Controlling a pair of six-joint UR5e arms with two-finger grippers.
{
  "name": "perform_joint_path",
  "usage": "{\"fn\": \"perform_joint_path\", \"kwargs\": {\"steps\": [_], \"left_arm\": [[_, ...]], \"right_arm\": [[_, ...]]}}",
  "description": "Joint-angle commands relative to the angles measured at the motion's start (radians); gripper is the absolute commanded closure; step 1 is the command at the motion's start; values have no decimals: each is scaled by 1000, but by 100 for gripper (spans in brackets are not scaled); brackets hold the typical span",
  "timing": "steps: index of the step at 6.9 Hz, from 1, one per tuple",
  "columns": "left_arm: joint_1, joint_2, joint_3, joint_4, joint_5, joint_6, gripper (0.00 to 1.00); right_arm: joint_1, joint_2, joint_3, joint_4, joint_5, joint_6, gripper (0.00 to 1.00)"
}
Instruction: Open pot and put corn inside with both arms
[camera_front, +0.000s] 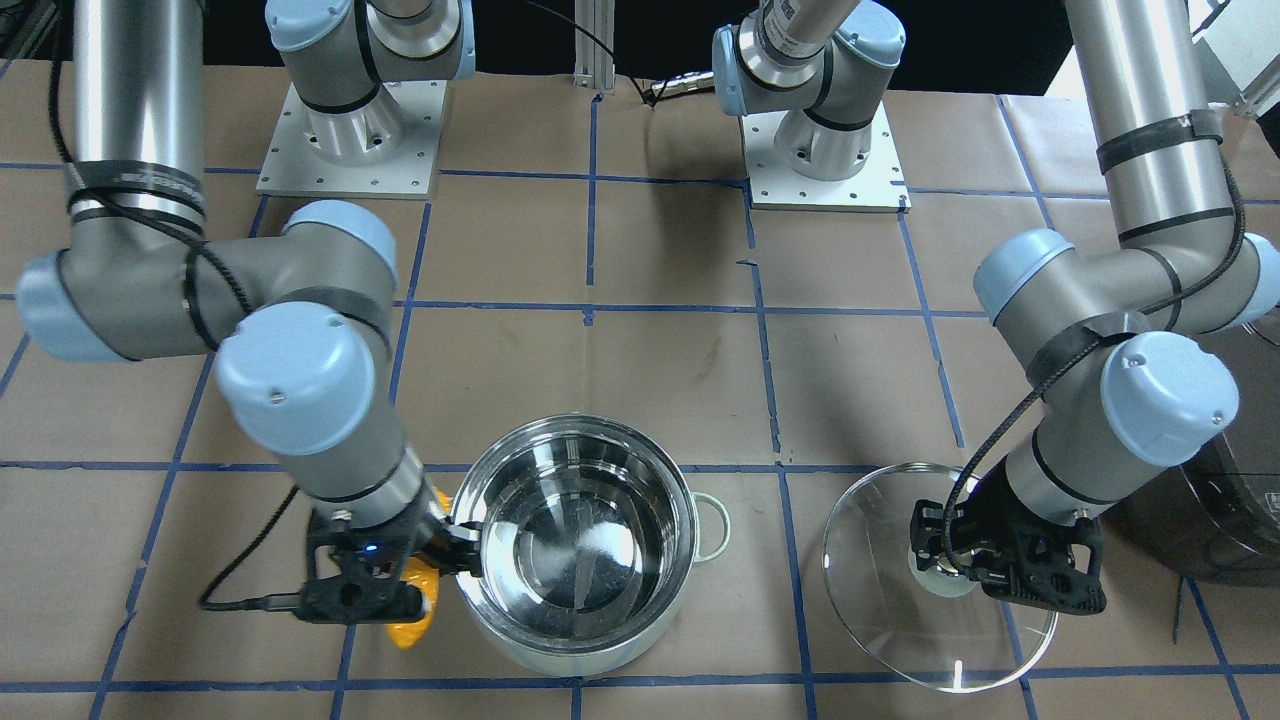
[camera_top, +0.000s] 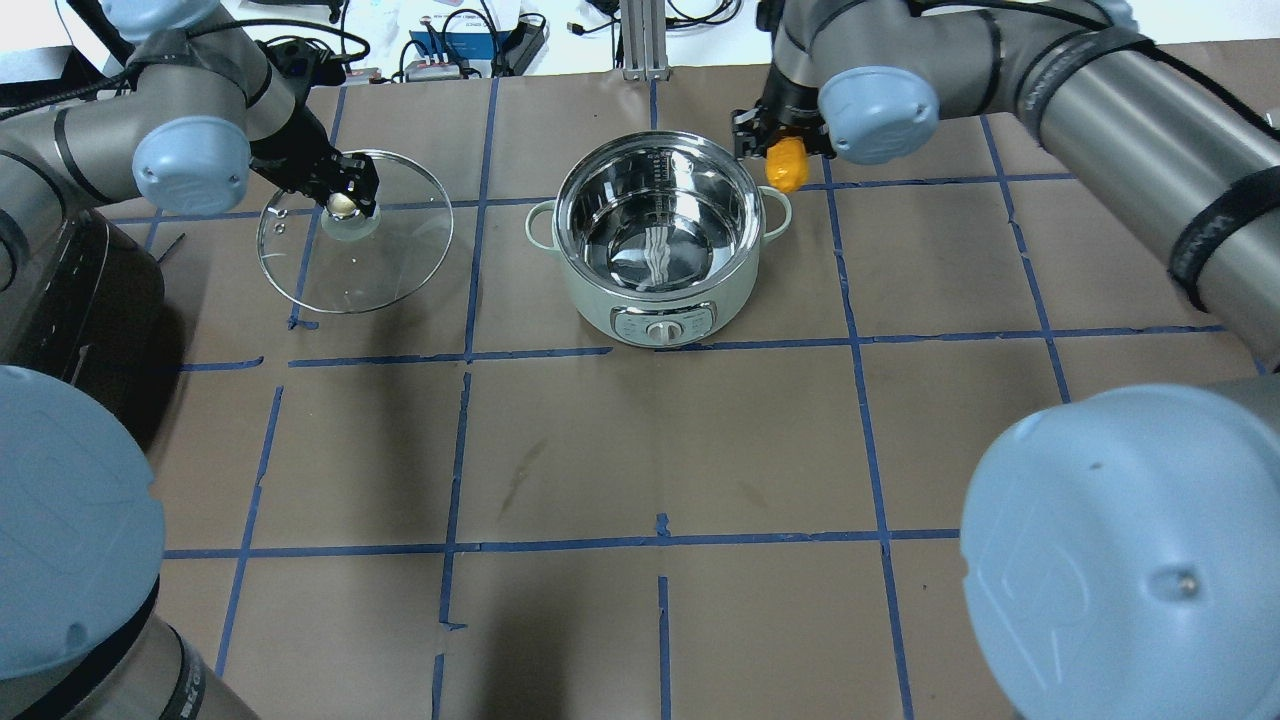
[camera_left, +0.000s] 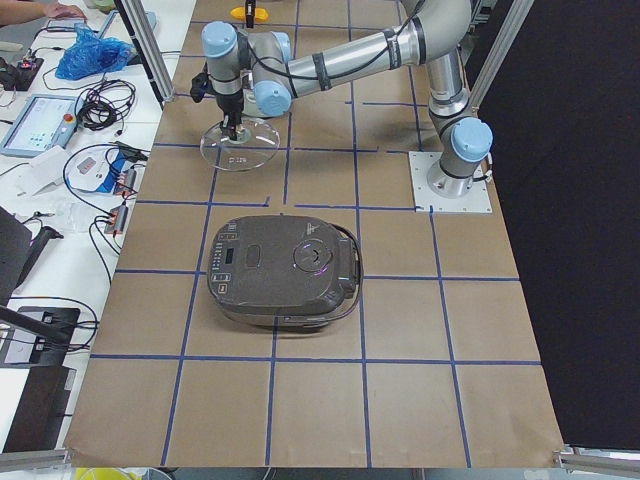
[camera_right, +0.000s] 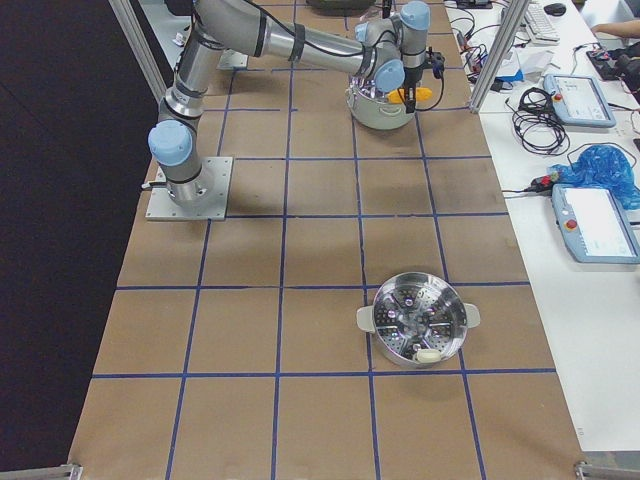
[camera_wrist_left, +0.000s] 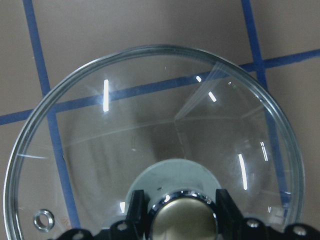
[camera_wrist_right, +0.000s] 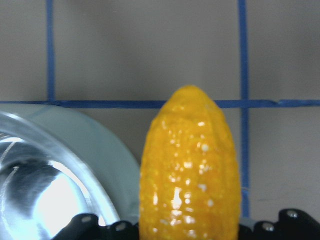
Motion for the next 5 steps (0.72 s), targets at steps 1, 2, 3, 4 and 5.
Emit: {"fn": "perform_joint_path", "kwargs": {"steps": [1, 2, 3, 4, 5], "left_arm": [[4, -32, -40, 51, -5, -56, 96], [4, -32, -48, 51, -18, -63, 96], [4, -33, -63, 54, -27, -63, 86], [4, -33, -71, 57, -25, -72, 8], [4, -30, -62, 60, -28, -89, 0]], "right_arm": [[168, 114, -169, -7, -16, 154, 94], [180, 131, -168, -7, -17, 184, 94], [180, 146, -135, -6, -37, 164, 94], [178, 131, -108, 8, -84, 122, 94], [177, 107, -96, 52, -101, 117, 94]]}}
